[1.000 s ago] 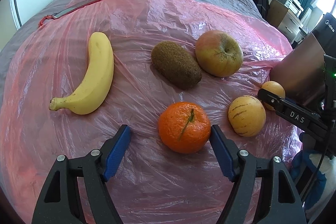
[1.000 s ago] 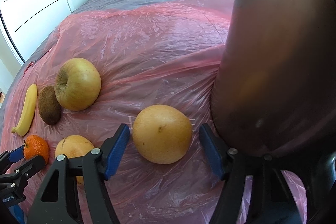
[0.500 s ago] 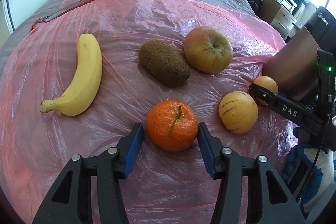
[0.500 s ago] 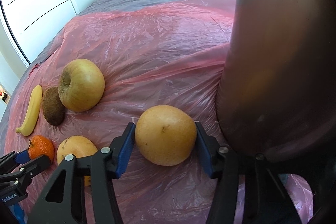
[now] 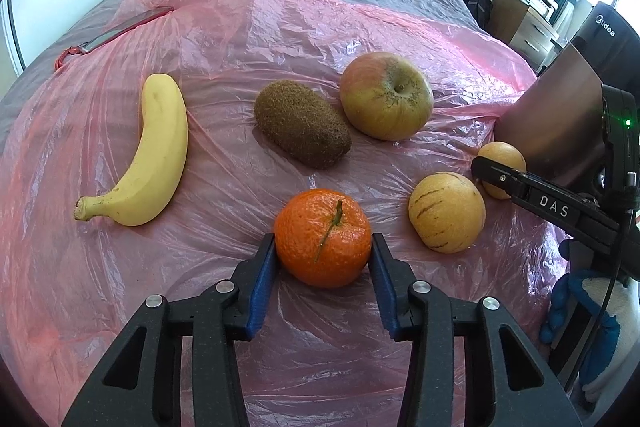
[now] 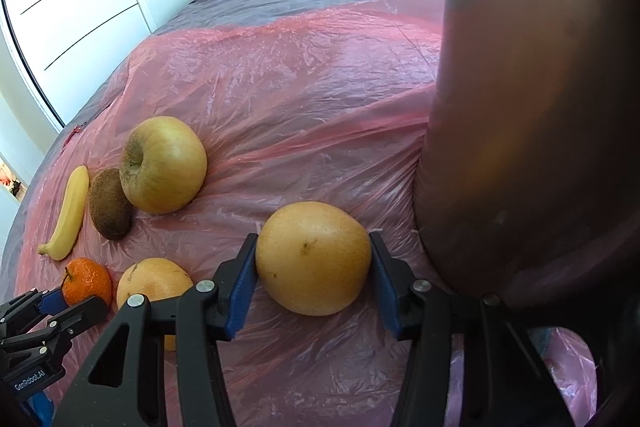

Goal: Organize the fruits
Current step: 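Grasp a tangerine with the left tool while the right tool grasps a yellow pear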

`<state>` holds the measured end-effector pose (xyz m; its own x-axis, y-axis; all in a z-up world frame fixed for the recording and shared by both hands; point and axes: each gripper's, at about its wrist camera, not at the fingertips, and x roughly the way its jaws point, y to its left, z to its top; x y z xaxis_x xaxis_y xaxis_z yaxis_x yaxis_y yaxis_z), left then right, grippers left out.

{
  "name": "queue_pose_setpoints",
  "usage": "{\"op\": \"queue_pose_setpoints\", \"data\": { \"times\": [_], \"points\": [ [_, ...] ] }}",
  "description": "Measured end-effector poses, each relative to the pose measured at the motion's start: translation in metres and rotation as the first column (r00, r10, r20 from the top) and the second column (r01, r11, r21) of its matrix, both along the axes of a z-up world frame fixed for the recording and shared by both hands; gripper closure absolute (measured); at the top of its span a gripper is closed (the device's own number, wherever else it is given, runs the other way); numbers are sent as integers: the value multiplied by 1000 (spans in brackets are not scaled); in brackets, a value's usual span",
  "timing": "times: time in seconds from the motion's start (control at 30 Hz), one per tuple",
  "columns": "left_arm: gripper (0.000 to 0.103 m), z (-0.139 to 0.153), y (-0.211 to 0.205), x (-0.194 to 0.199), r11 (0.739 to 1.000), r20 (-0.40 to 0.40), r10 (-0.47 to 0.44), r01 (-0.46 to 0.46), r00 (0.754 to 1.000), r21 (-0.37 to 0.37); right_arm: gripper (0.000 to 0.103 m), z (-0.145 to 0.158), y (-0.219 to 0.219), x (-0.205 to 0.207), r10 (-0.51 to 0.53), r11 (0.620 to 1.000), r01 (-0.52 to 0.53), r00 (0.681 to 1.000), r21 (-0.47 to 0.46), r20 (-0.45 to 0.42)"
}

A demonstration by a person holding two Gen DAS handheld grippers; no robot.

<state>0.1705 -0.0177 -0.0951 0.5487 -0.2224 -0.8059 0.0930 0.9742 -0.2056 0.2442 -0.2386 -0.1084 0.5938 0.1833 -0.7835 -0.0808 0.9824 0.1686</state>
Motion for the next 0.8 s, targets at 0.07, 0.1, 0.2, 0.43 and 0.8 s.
{"op": "queue_pose_setpoints", "data": {
  "times": [0.07,0.1,0.2,0.43,0.8],
  "points": [
    [63,2,0,-1,1000,7,3,-3,1000,-2,2,1,-1,-1,0,1000,0,1000,7,3],
    [64,3,0,-1,1000,8,4,-4,1000,-3,2,2,-1,-2,1,1000,-1,1000,9,3],
    [64,5,1,-3,1000,16,11,-10,1000,-14,2,4,1,-5,4,1000,-4,1000,8,5],
    [64,13,4,-7,999,29,21,-20,999,-40,2,7,6,-9,21,1000,-21,1000,4,3],
    [64,29,12,-20,997,52,43,-40,998,-61,2,27,18,-23,59,998,-59,998,9,31]
  ]
}}
